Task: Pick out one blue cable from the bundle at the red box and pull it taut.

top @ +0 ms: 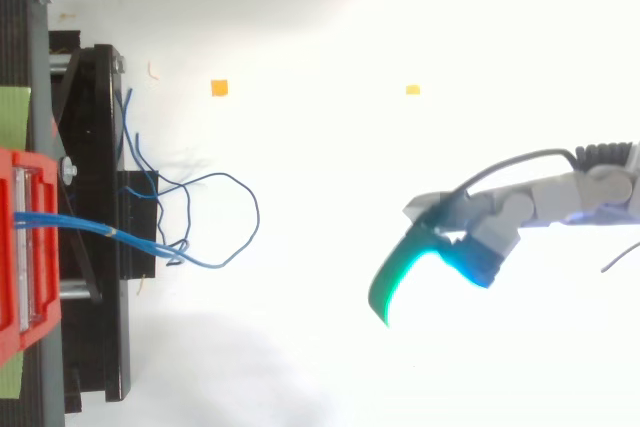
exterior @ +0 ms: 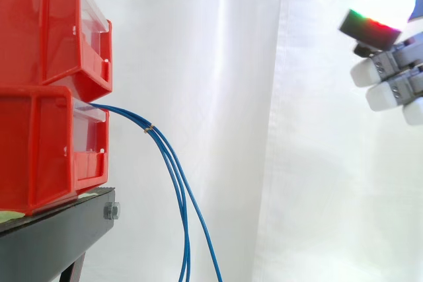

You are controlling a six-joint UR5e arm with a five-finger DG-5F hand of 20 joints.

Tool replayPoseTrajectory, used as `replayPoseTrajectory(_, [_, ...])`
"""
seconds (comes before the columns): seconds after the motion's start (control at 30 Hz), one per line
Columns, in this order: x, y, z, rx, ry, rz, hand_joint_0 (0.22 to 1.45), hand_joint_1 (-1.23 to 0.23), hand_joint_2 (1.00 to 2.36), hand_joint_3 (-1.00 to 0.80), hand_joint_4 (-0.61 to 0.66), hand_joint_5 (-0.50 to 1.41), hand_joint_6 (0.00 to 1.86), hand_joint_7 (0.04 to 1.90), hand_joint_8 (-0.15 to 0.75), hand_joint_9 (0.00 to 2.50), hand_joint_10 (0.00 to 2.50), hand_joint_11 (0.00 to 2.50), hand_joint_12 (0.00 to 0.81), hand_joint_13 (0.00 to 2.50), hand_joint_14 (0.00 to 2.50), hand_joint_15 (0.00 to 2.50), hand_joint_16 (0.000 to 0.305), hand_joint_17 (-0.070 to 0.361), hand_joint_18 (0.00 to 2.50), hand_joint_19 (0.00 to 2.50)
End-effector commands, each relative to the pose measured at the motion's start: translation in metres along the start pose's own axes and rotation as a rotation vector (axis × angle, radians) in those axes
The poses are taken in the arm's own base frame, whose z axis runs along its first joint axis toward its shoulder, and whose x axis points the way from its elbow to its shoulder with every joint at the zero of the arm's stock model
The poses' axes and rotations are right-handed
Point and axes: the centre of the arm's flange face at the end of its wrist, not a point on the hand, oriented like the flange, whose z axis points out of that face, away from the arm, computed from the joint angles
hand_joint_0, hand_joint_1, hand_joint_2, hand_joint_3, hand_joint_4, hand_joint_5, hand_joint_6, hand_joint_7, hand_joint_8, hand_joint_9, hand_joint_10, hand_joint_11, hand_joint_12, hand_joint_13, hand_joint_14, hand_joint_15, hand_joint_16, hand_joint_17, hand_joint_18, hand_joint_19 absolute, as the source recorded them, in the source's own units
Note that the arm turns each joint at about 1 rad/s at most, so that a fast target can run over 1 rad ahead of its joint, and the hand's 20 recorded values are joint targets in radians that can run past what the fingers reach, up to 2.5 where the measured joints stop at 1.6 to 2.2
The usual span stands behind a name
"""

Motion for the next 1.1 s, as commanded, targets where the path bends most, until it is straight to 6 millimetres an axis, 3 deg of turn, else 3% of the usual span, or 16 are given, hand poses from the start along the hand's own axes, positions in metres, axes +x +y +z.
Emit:
replayPoseTrajectory(0.0, [-0.003, 0.002, 0.003, -0.023, -0.056, -0.019, 0.58, -0.82, 1.00, -0.50, 0.21, -0.25, 0.50, 0.75, 0.209, 0.33, 0.00, 0.00, 0.300, 0.38, 0.00, 0.00, 0.036, 0.081, 0.26, 0.21])
replayPoseTrajectory(0.13, [-0.006, -0.002, 0.007, -0.020, -0.117, -0.091, 0.55, -0.81, 1.00, -0.50, 0.23, -0.25, 0.50, 0.75, 0.216, 0.34, 0.00, 0.00, 0.303, 0.38, 0.00, 0.00, 0.037, 0.083, 0.27, 0.22])
replayPoseTrajectory(0.27, [-0.005, -0.013, 0.012, -0.008, -0.140, -0.107, 0.53, -0.63, 1.00, -0.50, 0.25, -0.24, 0.50, 0.76, 0.231, 0.35, 0.00, 0.00, 0.305, 0.38, 0.00, 0.00, 0.037, 0.083, 0.24, 0.25])
replayPoseTrajectory(0.57, [0.000, -0.032, 0.023, -0.001, -0.164, -0.119, 0.53, -0.59, 1.00, -0.50, 0.26, -0.24, 0.50, 0.76, 0.241, 0.39, 0.00, 0.01, 0.302, 0.39, 0.00, 0.01, 0.036, 0.080, 0.22, 0.27])
replayPoseTrajectory(0.6, [0.004, -0.042, 0.027, 0.009, -0.161, -0.129, 0.53, -0.59, 1.00, -0.50, 0.26, -0.24, 0.50, 0.76, 0.242, 0.40, 0.00, 0.02, 0.301, 0.39, 0.00, 0.02, 0.035, 0.080, 0.22, 0.27])
replayPoseTrajectory(0.87, [0.009, -0.066, 0.041, 0.006, -0.176, -0.126, 0.53, -0.58, 1.00, -0.50, 0.28, -0.23, 0.50, 0.75, 0.244, 0.42, 0.00, 0.02, 0.297, 0.41, 0.00, 0.03, 0.035, 0.078, 0.21, 0.27])
replayPoseTrajectory(1.07, [0.007, -0.065, 0.043, -0.004, -0.197, -0.141, 0.53, -0.58, 1.00, -0.50, 0.29, -0.22, 0.50, 0.76, 0.246, 0.43, 0.00, 0.04, 0.296, 0.42, 0.00, 0.04, 0.034, 0.076, 0.21, 0.27])
